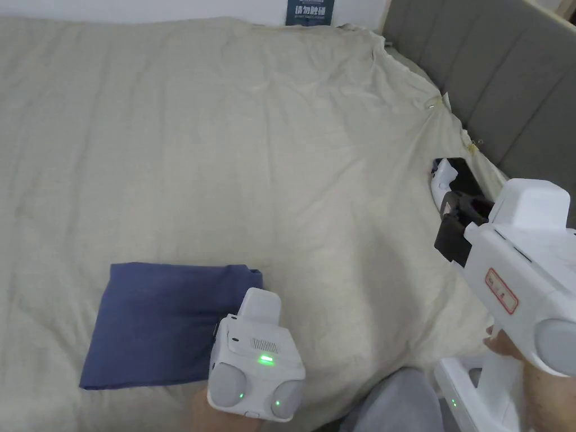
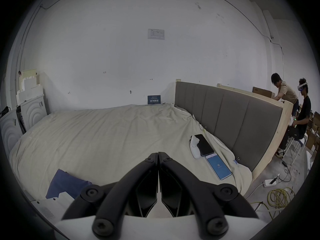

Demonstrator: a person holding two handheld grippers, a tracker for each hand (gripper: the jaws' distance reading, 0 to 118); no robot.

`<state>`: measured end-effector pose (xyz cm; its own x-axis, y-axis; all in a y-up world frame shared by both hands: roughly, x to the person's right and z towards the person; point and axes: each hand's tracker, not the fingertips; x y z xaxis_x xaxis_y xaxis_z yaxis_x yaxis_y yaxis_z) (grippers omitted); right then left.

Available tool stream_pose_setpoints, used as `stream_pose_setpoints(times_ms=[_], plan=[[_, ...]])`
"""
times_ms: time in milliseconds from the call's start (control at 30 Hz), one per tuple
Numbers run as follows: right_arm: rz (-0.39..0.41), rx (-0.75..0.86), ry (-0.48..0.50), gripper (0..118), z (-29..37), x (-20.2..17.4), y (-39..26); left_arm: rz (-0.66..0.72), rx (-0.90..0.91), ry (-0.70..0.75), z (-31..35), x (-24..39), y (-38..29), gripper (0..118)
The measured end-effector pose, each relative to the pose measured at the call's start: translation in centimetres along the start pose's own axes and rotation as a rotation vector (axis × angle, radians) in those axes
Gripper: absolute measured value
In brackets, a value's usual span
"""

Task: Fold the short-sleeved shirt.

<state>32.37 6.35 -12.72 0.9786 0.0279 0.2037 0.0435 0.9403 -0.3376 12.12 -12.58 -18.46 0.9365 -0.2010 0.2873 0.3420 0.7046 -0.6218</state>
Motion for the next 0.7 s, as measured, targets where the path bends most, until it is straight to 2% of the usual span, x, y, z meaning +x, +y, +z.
stream_pose_setpoints(times_ms=[133, 233, 333, 533, 700], plan=[[0.000, -0.007, 0.007, 0, -0.3, 0.0, -0.2, 0.034, -0.023, -0.028, 0.0, 0.2, 1.0, 0], [-0.002, -0.007, 0.020, 0, -0.2, -0.4, -0.3, 0.169, -0.048, -0.142, 0.5, -0.2, 2.2, 0], [0.000, -0.004, 0.028, 0, -0.1, -0.7, -0.4, 0.248, -0.036, -0.317, 1.4, -1.3, 4.0, 0], [0.018, 0.018, 0.063, 0, 0.0, -2.0, -0.3, 0.360, 0.147, -0.299, 5.2, -7.2, 7.1, 0], [0.014, 0.035, 0.109, 0, -0.1, -4.1, -0.1, 0.396, 0.337, -0.063, 8.8, -14.0, 6.9, 0]])
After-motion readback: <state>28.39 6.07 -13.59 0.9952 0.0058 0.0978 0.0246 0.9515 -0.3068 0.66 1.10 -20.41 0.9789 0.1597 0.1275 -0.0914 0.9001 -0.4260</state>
